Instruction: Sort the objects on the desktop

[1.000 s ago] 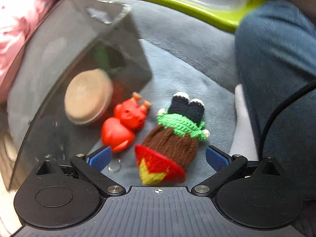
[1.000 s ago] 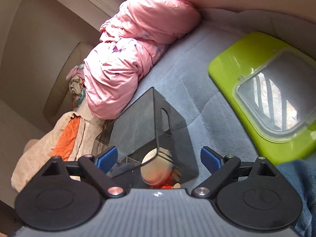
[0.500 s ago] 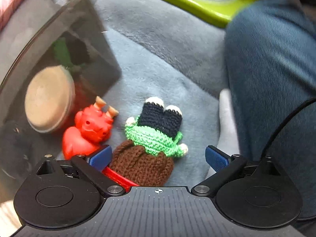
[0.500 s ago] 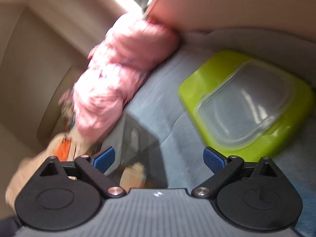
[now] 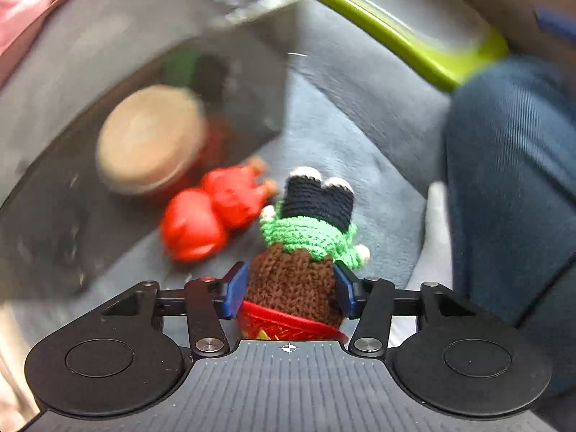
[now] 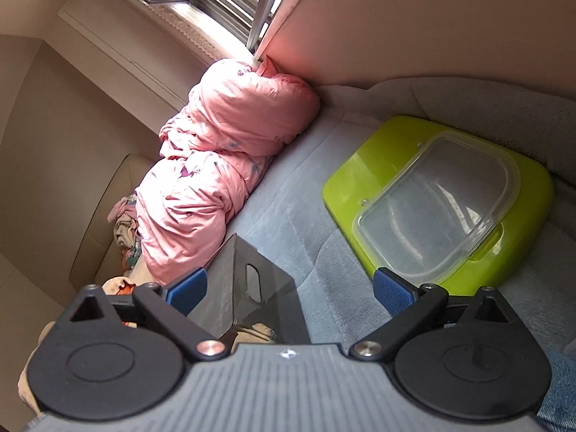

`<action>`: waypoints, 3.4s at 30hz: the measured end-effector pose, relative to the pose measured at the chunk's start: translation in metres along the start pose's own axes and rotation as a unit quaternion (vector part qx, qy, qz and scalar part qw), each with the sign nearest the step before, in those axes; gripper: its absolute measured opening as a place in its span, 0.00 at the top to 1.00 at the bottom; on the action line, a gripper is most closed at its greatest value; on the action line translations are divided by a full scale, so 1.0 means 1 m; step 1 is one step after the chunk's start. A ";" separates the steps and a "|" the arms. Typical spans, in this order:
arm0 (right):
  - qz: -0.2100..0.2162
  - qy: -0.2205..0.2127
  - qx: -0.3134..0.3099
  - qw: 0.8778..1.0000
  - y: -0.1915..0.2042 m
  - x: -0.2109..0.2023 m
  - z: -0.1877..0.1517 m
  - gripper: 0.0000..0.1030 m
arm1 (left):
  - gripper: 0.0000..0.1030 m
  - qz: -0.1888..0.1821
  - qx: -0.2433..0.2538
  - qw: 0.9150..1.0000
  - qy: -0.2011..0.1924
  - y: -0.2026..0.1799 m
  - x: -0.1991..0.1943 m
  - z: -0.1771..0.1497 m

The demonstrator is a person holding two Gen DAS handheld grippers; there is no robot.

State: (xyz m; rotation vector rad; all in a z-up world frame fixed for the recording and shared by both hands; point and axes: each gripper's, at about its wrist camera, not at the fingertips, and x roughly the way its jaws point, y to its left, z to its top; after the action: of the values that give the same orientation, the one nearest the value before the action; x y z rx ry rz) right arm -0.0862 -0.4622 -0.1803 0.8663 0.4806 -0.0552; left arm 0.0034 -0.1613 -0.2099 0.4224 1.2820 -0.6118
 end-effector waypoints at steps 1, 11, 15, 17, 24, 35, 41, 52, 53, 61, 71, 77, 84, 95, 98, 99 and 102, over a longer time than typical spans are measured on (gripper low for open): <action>-0.002 0.001 -0.001 1.000 0.001 0.000 0.000 0.03 | 0.47 -0.008 -0.018 1.000 -0.004 0.010 -0.007 -0.004; -0.014 0.036 -0.014 0.999 0.020 0.012 -0.011 0.02 | 0.51 -0.203 -0.186 0.954 -0.115 0.095 -0.154 -0.033; -0.010 0.040 -0.018 0.999 0.032 0.021 -0.015 0.02 | 0.61 -0.175 -0.232 0.939 -0.186 0.140 -0.195 -0.003; -0.005 0.052 -0.018 0.998 0.037 0.031 -0.021 0.02 | 0.62 -0.156 -0.261 0.932 -0.196 0.161 -0.192 0.022; 0.000 0.083 -0.048 0.995 0.047 0.047 -0.032 0.02 | 0.79 -0.117 -0.311 0.934 -0.131 0.196 -0.114 0.102; 0.080 0.216 -0.090 0.969 0.082 0.086 -0.066 0.00 | 0.00 -0.235 -0.155 0.954 -0.103 0.104 -0.164 -0.027; 0.076 0.399 0.081 0.910 0.104 0.190 -0.143 0.05 | 0.00 -0.236 -0.164 0.955 -0.078 0.080 -0.168 -0.075; -0.069 0.405 0.051 0.910 0.146 0.278 -0.231 0.13 | 0.00 -0.223 -0.144 0.959 -0.102 0.068 -0.191 -0.112; -0.063 0.407 0.062 0.909 0.145 0.277 -0.230 0.20 | 0.00 -0.225 -0.147 0.958 -0.103 0.068 -0.192 -0.116; -0.012 0.415 -0.029 0.909 0.168 0.216 -0.184 0.35 | 0.00 -0.235 -0.159 0.954 -0.097 0.080 -0.176 -0.127; 0.046 0.251 -0.168 0.952 0.237 0.133 -0.033 0.35 | 0.00 -0.291 -0.246 0.923 -0.052 0.110 -0.124 -0.118; -0.043 0.279 -0.028 0.959 0.206 0.257 -0.018 0.35 | 0.00 -0.280 -0.241 0.928 -0.048 0.115 -0.123 -0.108; -0.178 0.304 0.025 0.936 0.156 0.346 -0.070 0.35 | 0.00 -0.273 -0.254 0.928 -0.032 0.128 -0.113 -0.110; -0.198 0.308 0.008 0.931 0.143 0.371 -0.075 0.29 | 0.00 -0.269 -0.257 0.928 -0.018 0.128 -0.106 -0.105; -0.195 0.311 0.020 0.930 0.146 0.368 -0.068 0.26 | 0.00 -0.264 -0.255 0.930 -0.015 0.125 -0.107 -0.103; -0.193 0.312 0.025 0.930 0.148 0.366 -0.065 0.25 | 0.00 -0.262 -0.255 0.931 -0.015 0.124 -0.108 -0.103; -0.181 0.318 0.042 0.930 0.142 0.364 -0.061 0.24 | 0.00 -0.255 -0.253 0.933 -0.014 0.120 -0.110 -0.101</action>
State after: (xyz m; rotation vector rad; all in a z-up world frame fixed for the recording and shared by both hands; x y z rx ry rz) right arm 0.2486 -0.2714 -0.2673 0.8611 1.2538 -0.1351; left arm -0.0146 0.0130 -0.1329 -0.3590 1.4719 -0.6813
